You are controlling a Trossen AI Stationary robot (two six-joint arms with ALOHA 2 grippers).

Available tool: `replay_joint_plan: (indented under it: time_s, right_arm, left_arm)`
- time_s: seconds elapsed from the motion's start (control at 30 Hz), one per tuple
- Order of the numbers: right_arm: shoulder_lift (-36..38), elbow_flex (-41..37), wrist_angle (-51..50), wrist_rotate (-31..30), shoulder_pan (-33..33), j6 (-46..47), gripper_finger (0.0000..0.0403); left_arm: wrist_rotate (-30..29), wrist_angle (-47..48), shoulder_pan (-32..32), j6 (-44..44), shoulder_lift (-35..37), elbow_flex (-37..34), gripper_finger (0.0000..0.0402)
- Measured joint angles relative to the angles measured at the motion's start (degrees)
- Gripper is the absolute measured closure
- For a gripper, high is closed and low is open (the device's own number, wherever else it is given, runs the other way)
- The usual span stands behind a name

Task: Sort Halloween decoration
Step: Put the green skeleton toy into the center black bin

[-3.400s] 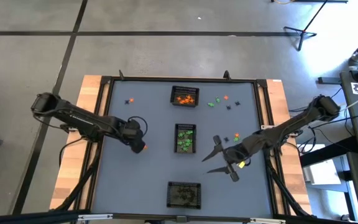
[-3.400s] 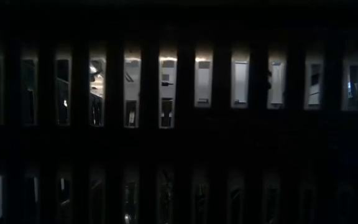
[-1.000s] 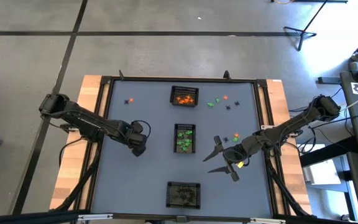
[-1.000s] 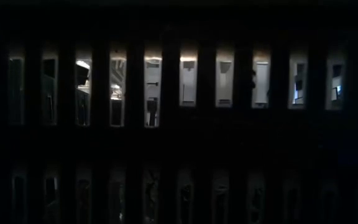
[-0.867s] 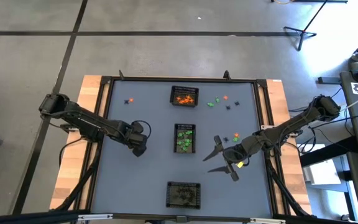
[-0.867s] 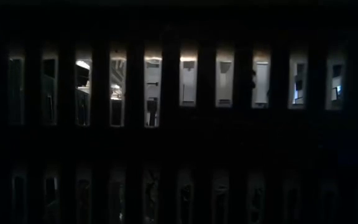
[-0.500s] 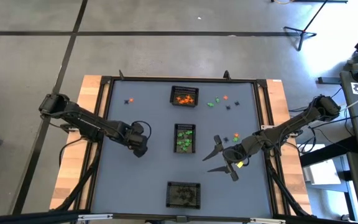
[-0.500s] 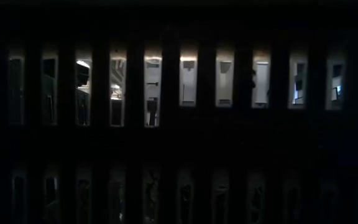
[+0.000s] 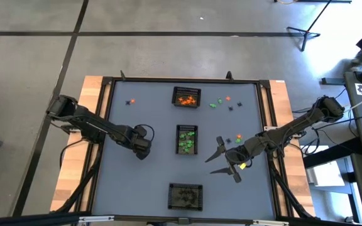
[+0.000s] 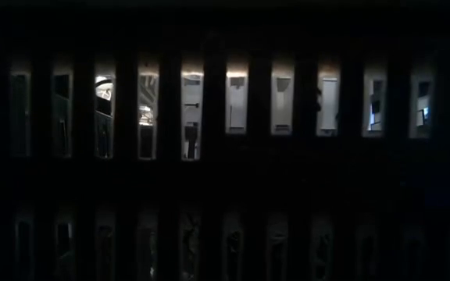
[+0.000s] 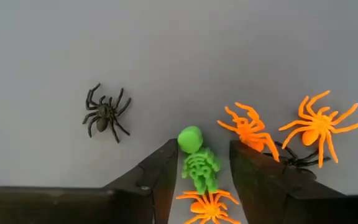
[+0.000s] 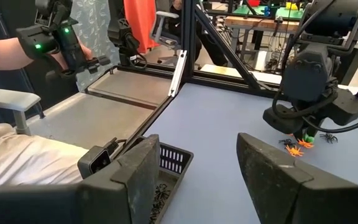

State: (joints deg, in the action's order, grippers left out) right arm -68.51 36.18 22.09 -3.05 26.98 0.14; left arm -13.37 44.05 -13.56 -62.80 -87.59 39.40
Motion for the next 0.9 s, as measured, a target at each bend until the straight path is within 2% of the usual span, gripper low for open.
replay_joint_plan:
  time_s: [0.13,0.33,0.5,0.63,0.77,0.9]
  right_arm:
    - [0.0,0.0,-0.02,-0.01,-0.01,0.0,0.0189]
    - [0.0,0.0,-0.19,0.0,-0.02,0.0,0.0189]
    - [0.0,0.02,-0.69,-0.01,-0.02,0.0,0.0189]
    - [0.0,0.02,-0.99,-0.44,-0.01,0.0,0.0189]
    - [0.0,0.02,-0.89,-0.52,-0.02,0.0,0.0189]
    - [0.0,0.02,-0.88,-1.73,0.0,-0.02,0.0189]
  left_arm:
    - [0.04,0.29,0.0,0.46,0.49,0.78,0.029]
    - [-1.48,1.82,0.04,3.42,2.23,4.32,0.0386]
    - [-4.16,5.79,-0.24,4.91,3.09,9.14,0.0397]
    - [-8.05,4.61,-0.67,7.84,3.78,13.48,0.0401]
    - [-12.56,-7.9,-1.67,17.23,3.87,16.93,0.04]
    - [-12.1,-28.29,-1.89,29.96,2.57,16.94,0.04]
